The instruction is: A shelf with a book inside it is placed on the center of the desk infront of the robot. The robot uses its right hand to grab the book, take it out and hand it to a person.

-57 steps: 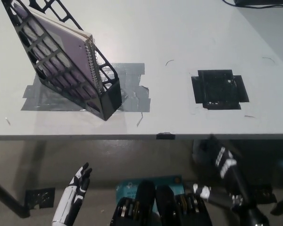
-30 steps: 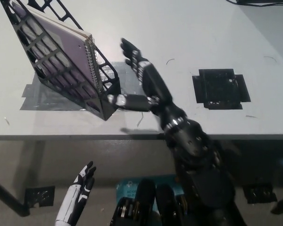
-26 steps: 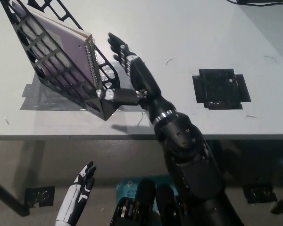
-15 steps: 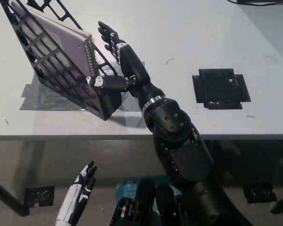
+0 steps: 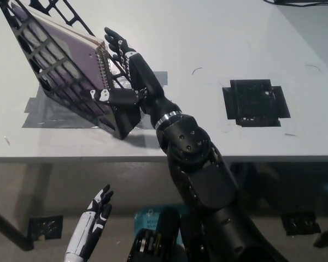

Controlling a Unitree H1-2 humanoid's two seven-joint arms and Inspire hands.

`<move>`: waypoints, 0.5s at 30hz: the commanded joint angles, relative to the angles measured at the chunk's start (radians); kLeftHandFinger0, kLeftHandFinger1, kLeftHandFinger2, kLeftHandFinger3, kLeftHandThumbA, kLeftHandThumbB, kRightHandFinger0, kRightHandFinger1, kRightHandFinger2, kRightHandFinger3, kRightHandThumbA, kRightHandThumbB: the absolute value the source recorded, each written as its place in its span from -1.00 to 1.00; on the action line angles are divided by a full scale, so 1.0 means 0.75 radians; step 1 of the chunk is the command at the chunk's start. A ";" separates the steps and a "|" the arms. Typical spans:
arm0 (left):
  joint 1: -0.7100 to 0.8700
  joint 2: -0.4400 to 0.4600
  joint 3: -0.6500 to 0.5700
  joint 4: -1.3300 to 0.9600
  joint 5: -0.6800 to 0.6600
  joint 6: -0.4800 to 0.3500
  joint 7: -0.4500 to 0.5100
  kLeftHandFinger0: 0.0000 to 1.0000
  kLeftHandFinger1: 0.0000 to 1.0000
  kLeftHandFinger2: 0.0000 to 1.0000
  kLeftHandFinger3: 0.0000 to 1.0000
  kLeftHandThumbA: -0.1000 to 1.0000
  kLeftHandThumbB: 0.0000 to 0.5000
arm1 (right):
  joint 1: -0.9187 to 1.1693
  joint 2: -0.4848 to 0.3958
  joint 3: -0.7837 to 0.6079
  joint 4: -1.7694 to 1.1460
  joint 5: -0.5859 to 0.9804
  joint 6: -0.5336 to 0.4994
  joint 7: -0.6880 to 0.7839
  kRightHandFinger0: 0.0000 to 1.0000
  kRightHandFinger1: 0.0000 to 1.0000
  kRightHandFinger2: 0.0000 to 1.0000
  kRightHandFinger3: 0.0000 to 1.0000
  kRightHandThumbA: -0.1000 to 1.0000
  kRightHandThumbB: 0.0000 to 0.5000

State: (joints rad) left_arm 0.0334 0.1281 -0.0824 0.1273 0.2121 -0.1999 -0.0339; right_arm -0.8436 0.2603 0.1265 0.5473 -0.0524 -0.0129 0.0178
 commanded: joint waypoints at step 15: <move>-0.027 0.036 -0.018 -0.050 -0.007 -0.016 -0.020 1.00 1.00 1.00 1.00 1.00 0.17 | -0.063 0.060 0.017 -0.048 0.005 -0.062 -0.002 1.00 1.00 1.00 1.00 1.00 0.23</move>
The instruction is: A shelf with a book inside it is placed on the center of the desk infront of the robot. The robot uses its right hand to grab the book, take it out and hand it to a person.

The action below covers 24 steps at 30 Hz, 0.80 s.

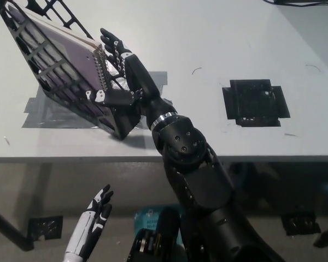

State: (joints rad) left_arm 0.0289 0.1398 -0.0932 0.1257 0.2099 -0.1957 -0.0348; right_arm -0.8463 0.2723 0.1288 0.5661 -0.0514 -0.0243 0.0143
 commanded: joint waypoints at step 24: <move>-0.036 0.037 -0.007 -0.005 -0.007 -0.085 -0.015 1.00 1.00 1.00 1.00 1.00 0.06 | 0.004 0.011 -0.019 -0.445 0.041 0.050 0.003 1.00 1.00 1.00 1.00 1.00 0.29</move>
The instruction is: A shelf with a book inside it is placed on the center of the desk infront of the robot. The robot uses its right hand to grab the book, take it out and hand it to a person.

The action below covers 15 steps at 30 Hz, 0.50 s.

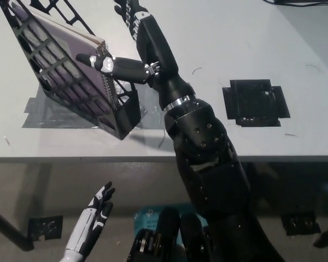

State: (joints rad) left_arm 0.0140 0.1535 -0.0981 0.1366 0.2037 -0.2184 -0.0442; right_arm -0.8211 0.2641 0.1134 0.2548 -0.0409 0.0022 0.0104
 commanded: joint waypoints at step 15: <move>-0.038 0.020 -0.002 -0.045 -0.016 -0.009 -0.026 1.00 1.00 1.00 1.00 1.00 0.15 | -0.045 0.090 -0.024 0.193 0.147 -0.017 0.070 1.00 1.00 1.00 1.00 1.00 0.40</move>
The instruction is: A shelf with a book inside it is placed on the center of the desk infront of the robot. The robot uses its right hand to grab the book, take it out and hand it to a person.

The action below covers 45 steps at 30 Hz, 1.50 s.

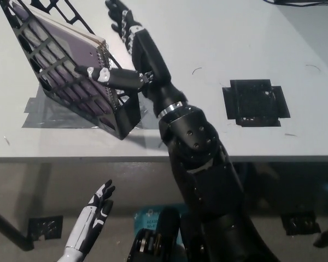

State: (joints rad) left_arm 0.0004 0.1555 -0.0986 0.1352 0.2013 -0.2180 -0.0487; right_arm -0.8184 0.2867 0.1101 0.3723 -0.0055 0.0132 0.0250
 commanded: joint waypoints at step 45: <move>-0.039 0.013 -0.005 -0.057 -0.014 0.016 -0.042 1.00 1.00 1.00 1.00 1.00 0.22 | -0.119 0.080 -0.053 0.230 0.139 -0.058 0.042 1.00 1.00 1.00 1.00 1.00 0.12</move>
State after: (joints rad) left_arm -0.0157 0.1562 -0.1001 0.1274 0.1986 -0.1937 -0.0717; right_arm -0.8333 0.3199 0.0757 0.5632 0.0843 0.0105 0.0522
